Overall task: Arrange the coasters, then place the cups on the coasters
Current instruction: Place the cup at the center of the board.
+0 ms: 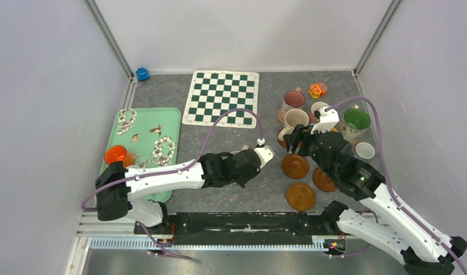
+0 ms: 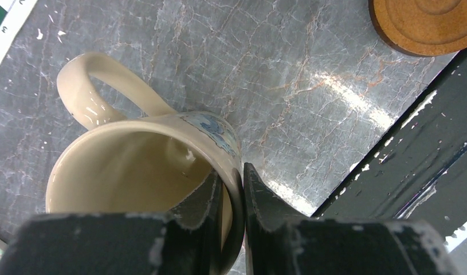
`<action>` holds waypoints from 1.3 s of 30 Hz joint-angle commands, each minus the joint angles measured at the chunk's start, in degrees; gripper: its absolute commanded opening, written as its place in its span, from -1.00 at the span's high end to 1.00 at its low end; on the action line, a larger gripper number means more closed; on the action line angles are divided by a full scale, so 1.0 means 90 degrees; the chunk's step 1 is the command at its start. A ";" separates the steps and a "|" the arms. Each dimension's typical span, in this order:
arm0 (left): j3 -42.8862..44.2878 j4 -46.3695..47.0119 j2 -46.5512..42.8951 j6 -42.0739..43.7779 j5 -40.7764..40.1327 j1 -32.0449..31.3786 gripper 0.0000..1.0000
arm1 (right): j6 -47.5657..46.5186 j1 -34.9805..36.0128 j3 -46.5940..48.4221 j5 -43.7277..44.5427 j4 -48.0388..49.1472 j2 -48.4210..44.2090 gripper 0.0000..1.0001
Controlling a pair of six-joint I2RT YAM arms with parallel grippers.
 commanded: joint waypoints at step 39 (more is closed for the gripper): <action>-0.0296 -0.0518 -0.2734 0.0435 -0.0507 0.3393 -0.99 | 0.1572 0.1200 0.0793 -0.1060 -0.0208 0.2648 -0.10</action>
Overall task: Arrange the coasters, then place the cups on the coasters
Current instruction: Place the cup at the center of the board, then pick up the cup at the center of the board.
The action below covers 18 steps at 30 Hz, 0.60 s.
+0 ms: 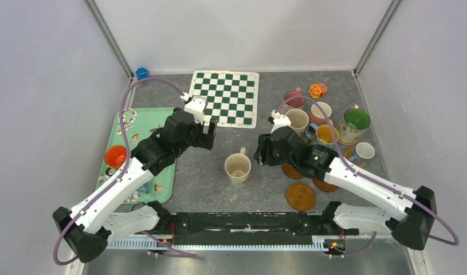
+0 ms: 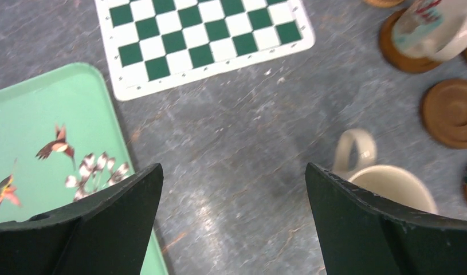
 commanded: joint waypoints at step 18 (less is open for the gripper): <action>-0.1347 -0.0190 -0.0933 0.0907 -0.0298 0.0024 -0.99 | 0.0201 0.0864 0.0902 0.0437 -0.0275 0.1727 0.09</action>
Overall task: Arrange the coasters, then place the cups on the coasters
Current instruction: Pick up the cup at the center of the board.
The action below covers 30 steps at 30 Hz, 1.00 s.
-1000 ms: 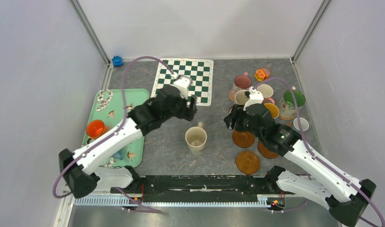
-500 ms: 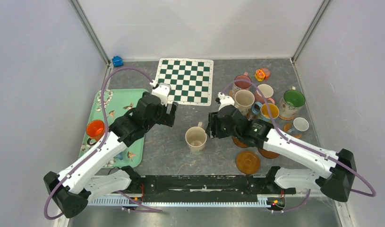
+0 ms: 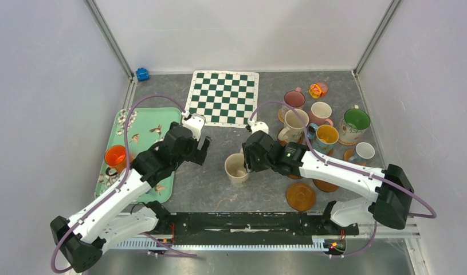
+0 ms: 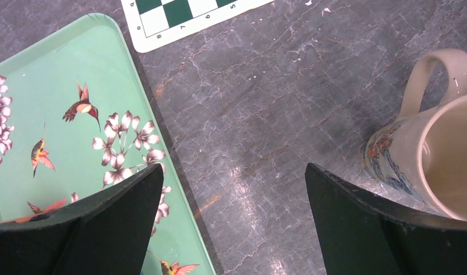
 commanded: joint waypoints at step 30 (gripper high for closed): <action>-0.0058 0.0153 -0.0173 0.0208 -0.0041 0.0019 -0.99 | 0.0254 -0.0108 0.1242 0.1192 -0.0601 -0.0160 1.00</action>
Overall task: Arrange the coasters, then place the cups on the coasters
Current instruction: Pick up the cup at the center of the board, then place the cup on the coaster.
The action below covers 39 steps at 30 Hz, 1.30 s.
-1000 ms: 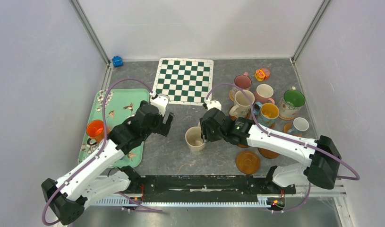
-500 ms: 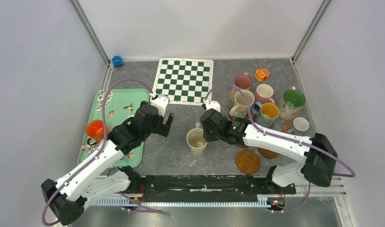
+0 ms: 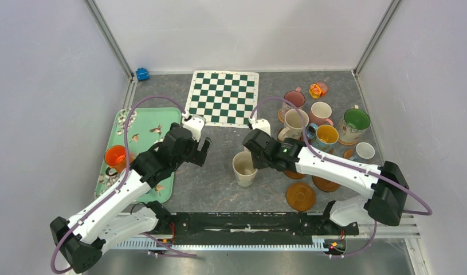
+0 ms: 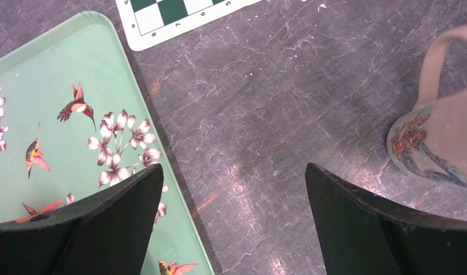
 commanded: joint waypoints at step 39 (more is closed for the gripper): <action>0.0017 0.0177 -0.0184 0.0154 0.0155 0.0014 -0.99 | 0.4855 -0.0579 -0.1041 0.3034 -0.3637 -0.4328 1.00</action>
